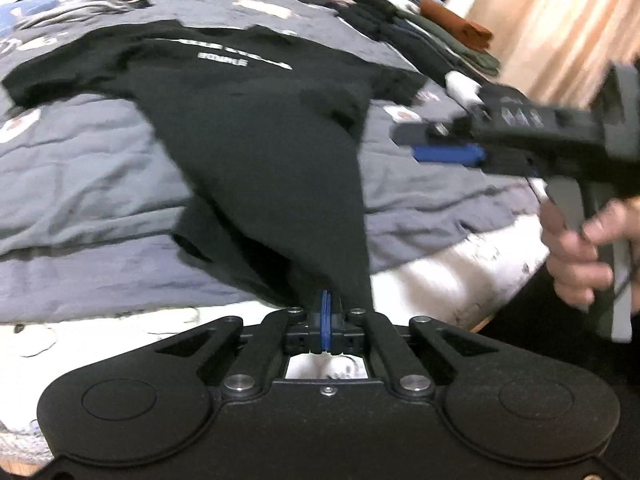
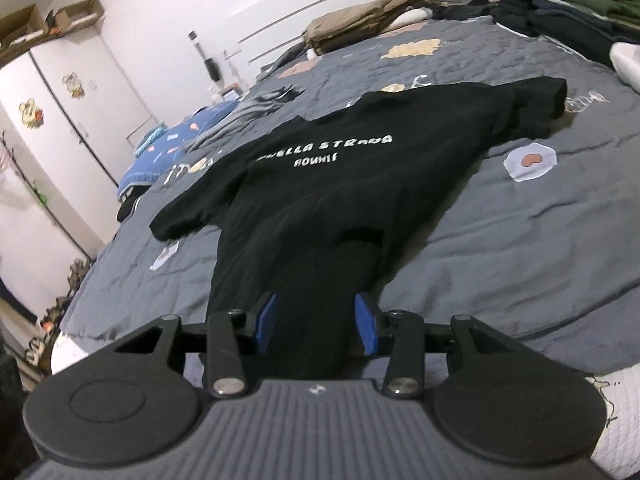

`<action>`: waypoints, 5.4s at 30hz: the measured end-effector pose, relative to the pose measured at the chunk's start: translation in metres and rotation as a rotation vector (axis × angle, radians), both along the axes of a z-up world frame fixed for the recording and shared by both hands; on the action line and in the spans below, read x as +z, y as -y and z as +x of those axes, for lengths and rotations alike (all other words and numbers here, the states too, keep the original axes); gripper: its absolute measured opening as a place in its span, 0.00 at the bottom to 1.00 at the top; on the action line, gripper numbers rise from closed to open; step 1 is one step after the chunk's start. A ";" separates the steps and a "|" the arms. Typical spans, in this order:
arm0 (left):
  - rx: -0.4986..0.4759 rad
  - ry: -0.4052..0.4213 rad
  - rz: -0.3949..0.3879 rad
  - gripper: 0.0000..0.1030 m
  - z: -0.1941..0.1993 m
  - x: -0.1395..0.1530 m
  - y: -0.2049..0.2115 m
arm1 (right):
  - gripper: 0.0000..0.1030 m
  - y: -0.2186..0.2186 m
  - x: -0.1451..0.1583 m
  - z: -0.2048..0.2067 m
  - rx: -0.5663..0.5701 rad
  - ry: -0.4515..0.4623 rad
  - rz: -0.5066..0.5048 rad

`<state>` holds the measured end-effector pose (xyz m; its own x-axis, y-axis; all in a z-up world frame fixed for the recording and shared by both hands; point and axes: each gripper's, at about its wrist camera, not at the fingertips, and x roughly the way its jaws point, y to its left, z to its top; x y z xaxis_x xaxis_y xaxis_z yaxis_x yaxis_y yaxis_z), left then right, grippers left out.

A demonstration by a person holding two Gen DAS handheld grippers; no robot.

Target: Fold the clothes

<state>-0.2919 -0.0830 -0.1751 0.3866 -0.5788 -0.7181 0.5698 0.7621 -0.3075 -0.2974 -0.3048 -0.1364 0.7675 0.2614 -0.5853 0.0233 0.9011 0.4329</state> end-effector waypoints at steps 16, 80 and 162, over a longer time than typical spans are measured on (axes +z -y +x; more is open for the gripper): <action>0.388 -0.041 -0.173 0.34 0.044 0.015 -0.063 | 0.50 -0.090 -0.019 -0.011 0.347 -0.011 -0.245; -0.024 0.366 0.082 0.04 0.004 0.017 0.042 | 0.27 0.024 0.024 -0.014 -0.003 0.069 0.256; -0.147 0.500 0.040 0.52 -0.067 0.100 -0.006 | 0.03 -0.038 0.110 -0.068 0.328 0.231 -0.075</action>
